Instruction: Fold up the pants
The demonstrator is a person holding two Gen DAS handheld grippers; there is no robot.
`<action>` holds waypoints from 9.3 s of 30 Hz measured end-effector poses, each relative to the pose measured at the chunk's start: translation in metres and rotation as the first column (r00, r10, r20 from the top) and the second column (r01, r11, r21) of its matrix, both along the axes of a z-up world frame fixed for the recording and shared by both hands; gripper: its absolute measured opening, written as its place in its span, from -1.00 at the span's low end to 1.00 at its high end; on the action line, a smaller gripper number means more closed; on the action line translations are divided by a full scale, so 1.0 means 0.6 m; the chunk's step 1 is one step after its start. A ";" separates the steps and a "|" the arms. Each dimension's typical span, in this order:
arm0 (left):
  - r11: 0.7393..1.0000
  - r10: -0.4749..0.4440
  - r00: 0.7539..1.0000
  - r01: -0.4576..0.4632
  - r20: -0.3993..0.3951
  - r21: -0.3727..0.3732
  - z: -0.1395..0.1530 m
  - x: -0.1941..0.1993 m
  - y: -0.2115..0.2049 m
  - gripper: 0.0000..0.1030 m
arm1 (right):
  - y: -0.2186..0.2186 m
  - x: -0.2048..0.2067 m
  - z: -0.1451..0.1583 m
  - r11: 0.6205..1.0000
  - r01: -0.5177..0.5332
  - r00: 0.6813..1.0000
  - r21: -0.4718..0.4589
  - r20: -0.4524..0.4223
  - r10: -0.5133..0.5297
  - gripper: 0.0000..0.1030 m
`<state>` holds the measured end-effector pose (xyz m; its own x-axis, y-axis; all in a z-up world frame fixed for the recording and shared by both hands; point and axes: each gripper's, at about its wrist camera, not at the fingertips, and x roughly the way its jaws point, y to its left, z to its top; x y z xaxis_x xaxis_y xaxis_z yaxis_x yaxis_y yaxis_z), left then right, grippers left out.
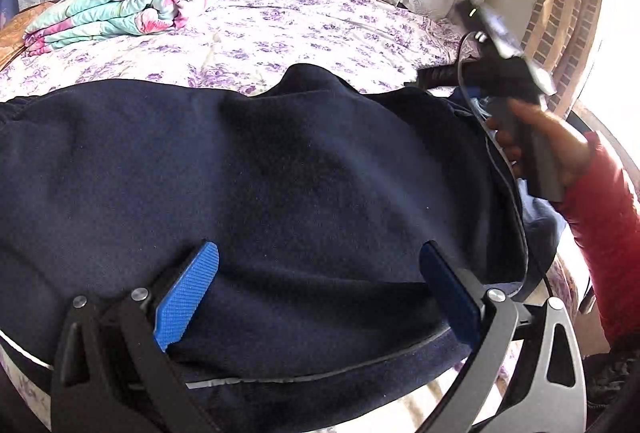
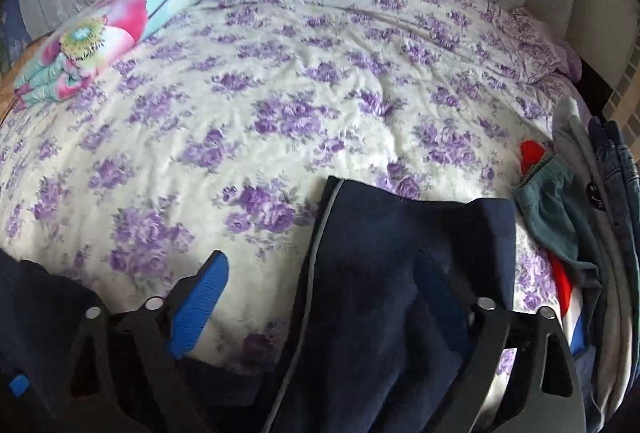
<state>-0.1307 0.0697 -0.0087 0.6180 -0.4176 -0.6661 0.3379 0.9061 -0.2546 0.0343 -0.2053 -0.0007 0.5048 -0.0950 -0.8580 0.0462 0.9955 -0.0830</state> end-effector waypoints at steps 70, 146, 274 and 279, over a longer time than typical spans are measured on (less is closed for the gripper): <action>1.000 0.004 1.000 -0.004 0.011 0.017 0.004 -0.002 0.000 0.90 | -0.305 -0.294 0.070 0.671 -0.076 0.971 0.737 0.209 -0.119 0.47; 0.994 -0.037 0.996 0.044 0.076 -0.101 0.008 -0.021 0.024 0.90 | -0.177 -0.227 0.022 0.983 0.073 0.995 0.168 0.061 -0.084 0.24; 0.990 0.139 0.983 -0.140 0.122 -0.003 0.009 -0.099 -0.005 0.90 | -0.273 -0.490 0.080 0.854 0.015 0.812 0.519 0.492 -0.313 -0.59; 0.932 0.350 0.923 -0.325 0.162 -0.161 0.038 -0.158 0.118 0.90 | -0.053 -0.407 0.161 0.932 -0.273 0.788 0.239 0.612 0.074 -0.59</action>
